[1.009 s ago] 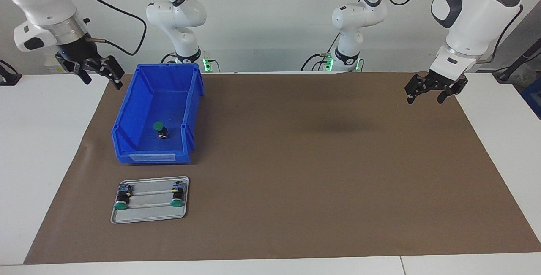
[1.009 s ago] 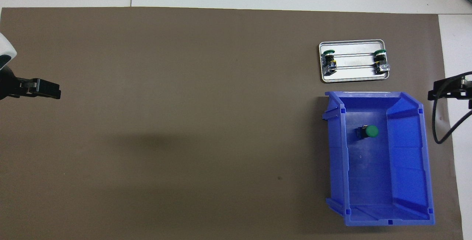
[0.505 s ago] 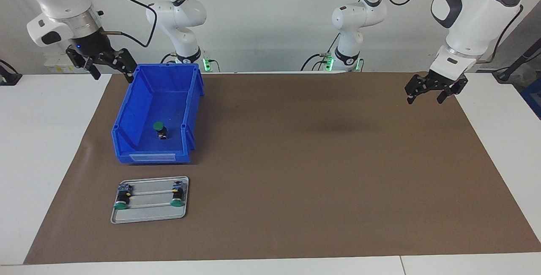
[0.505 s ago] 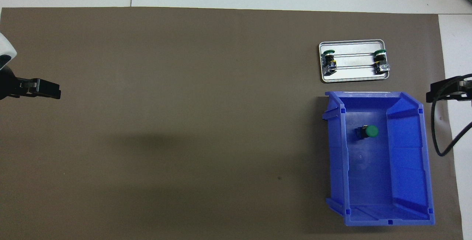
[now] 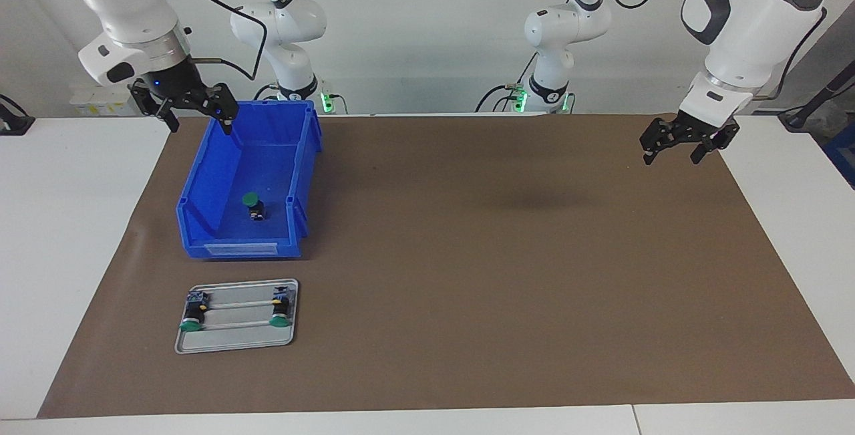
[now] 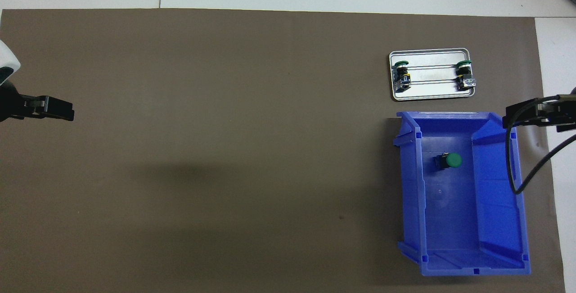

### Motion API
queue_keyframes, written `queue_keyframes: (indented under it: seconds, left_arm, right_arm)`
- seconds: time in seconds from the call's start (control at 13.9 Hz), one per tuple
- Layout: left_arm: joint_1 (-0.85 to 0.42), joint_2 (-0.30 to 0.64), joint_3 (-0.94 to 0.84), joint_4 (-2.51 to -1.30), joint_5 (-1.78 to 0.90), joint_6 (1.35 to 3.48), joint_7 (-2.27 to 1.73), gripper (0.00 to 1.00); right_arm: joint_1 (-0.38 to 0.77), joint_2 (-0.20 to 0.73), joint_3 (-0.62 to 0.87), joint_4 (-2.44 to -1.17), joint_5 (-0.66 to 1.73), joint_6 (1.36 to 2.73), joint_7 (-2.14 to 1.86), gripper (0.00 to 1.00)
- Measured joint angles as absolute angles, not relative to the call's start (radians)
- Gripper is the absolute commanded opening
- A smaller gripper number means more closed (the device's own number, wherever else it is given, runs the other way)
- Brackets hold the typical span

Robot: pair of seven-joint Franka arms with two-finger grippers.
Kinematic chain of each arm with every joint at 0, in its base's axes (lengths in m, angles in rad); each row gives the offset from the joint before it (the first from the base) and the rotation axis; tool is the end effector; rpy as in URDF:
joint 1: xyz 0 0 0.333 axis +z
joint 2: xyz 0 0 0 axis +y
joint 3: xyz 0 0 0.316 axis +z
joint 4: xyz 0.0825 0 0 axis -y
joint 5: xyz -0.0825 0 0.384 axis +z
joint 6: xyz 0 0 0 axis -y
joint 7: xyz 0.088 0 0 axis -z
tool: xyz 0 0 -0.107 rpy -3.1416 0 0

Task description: Place and press button with both arms

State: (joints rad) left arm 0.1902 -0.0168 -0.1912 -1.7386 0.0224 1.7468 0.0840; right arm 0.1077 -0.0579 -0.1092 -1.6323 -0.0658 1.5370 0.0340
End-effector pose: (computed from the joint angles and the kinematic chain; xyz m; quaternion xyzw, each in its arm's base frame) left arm 0.5599 0.0007 0.5692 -0.9989 0.0443 -0.0118 0.0131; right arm 0.5324 -0.0098 0.6241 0.9992 -0.0181 -0.0184 0.0300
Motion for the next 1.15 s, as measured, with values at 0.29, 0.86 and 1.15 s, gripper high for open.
queue_keyframes:
  seconds: [0.29,0.86,1.15]
  left_arm:
    - [0.190,-0.017,-0.191,-1.739,0.022,1.747,0.084,1.00]
    - [0.190,-0.017,-0.191,-1.739,0.022,1.747,0.084,1.00]
    - [0.190,-0.017,-0.191,-1.739,0.022,1.747,0.084,1.00]
  right_arm:
    - [0.107,-0.060,-0.109,-1.633,-0.066,1.534,0.029,0.99]
    - [0.103,-0.071,-0.109,-1.621,-0.024,1.512,0.029,0.99]
    - [0.098,-0.072,-0.110,-1.620,-0.031,1.508,0.029,0.99]
